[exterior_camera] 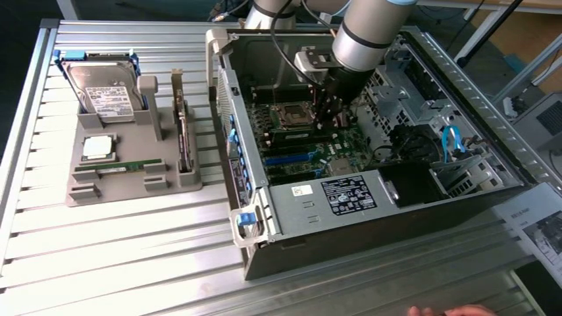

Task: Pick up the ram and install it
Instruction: 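Insert the ram into the slot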

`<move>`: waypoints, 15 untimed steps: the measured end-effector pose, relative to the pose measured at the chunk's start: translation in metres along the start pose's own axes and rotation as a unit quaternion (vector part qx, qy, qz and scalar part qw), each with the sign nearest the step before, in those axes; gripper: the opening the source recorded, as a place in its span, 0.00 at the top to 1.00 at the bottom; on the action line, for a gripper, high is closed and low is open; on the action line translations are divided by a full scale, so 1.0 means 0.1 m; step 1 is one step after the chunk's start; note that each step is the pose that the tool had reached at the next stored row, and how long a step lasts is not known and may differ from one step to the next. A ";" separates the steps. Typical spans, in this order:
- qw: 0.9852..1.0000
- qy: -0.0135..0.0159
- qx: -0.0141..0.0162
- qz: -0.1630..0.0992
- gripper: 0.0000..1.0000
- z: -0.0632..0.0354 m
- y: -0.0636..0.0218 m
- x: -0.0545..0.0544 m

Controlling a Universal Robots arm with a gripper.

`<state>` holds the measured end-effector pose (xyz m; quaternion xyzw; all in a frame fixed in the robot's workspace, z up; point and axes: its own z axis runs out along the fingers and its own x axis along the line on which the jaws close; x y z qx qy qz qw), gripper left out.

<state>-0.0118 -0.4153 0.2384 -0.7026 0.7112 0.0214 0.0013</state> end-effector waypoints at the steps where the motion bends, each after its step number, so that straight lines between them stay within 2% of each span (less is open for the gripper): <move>1: 1.000 0.000 0.000 0.000 0.88 0.001 0.000 0.00; 15: 1.000 0.000 0.000 -0.001 0.88 0.037 0.008 0.00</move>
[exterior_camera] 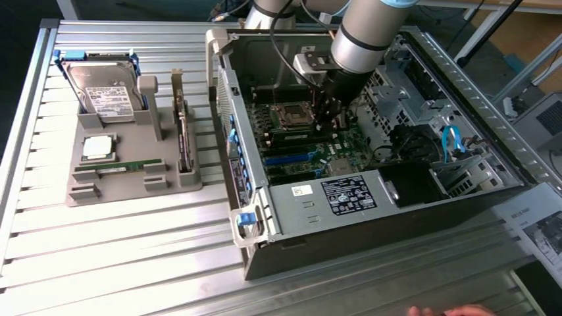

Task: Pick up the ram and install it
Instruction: 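Insert the ram into the slot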

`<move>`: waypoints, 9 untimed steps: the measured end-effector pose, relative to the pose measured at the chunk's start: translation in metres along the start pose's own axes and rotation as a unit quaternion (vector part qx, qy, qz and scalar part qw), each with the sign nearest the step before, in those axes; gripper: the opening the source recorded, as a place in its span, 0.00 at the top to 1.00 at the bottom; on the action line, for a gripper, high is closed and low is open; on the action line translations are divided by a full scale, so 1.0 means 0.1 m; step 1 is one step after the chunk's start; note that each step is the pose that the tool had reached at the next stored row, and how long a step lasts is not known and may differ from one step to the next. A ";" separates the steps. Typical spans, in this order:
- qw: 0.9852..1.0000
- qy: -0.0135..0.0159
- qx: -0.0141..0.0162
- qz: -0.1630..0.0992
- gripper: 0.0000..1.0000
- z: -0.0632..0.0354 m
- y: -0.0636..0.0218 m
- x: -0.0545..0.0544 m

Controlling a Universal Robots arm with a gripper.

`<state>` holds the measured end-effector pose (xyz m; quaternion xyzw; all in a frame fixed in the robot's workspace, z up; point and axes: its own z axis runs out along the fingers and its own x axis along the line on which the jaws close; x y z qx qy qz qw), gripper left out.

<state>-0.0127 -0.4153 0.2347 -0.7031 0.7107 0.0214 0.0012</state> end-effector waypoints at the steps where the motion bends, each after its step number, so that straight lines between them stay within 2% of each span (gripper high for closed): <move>1: 1.000 0.000 0.000 0.000 0.88 0.000 0.000 0.00; 9: 1.000 0.000 0.000 0.000 0.88 -0.014 0.000 0.00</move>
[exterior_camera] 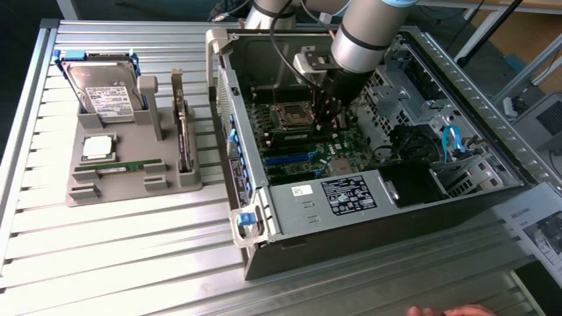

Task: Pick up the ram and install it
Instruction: 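Insert the ram into the slot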

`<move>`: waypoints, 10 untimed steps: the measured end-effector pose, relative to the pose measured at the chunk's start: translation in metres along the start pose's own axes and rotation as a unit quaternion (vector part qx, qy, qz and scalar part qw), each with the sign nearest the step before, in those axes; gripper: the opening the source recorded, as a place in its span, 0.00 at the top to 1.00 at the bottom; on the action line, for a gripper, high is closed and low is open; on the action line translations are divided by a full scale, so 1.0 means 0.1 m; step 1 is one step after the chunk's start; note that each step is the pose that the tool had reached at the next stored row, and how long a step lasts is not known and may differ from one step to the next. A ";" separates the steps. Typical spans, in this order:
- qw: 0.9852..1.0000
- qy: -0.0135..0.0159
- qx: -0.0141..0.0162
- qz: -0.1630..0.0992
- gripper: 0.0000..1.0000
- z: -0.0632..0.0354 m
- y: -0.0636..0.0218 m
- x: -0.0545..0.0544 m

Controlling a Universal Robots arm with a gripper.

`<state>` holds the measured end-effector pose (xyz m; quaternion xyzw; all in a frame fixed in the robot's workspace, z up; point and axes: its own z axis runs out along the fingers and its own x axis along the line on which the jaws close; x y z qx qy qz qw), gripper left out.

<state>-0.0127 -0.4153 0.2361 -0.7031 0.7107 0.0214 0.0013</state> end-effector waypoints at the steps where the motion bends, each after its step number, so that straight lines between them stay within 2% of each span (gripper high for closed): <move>1: 1.000 0.000 0.000 0.000 0.88 -0.005 0.000 0.00; 10: 1.000 0.000 0.000 0.000 0.88 -0.048 0.001 0.00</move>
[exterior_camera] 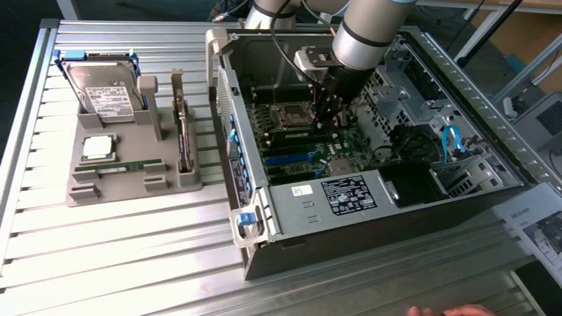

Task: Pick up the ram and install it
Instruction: 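Insert the ram into the slot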

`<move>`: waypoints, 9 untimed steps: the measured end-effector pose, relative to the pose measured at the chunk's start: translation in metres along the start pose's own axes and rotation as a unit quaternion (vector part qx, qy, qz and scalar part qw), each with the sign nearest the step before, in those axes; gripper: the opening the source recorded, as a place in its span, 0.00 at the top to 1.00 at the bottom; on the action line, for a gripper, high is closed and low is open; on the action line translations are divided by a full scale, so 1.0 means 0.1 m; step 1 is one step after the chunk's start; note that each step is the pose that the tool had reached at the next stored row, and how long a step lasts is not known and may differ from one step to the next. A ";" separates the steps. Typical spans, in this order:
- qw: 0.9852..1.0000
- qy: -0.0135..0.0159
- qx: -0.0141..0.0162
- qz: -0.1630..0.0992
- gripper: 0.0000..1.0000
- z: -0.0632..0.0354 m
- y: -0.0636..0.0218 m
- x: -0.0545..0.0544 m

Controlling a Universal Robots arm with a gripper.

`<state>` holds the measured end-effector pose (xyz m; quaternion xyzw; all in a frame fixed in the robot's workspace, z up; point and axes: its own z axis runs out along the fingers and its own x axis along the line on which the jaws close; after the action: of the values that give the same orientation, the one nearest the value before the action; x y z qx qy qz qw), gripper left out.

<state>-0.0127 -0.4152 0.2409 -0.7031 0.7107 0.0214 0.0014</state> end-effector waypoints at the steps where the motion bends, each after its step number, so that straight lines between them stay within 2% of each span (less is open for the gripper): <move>1: 1.000 0.000 0.000 0.000 0.88 0.000 0.000 0.00; 9: 1.000 0.000 0.001 0.000 0.88 0.000 0.011 0.00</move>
<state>-0.0138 -0.4153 0.2409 -0.7032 0.7106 0.0209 0.0018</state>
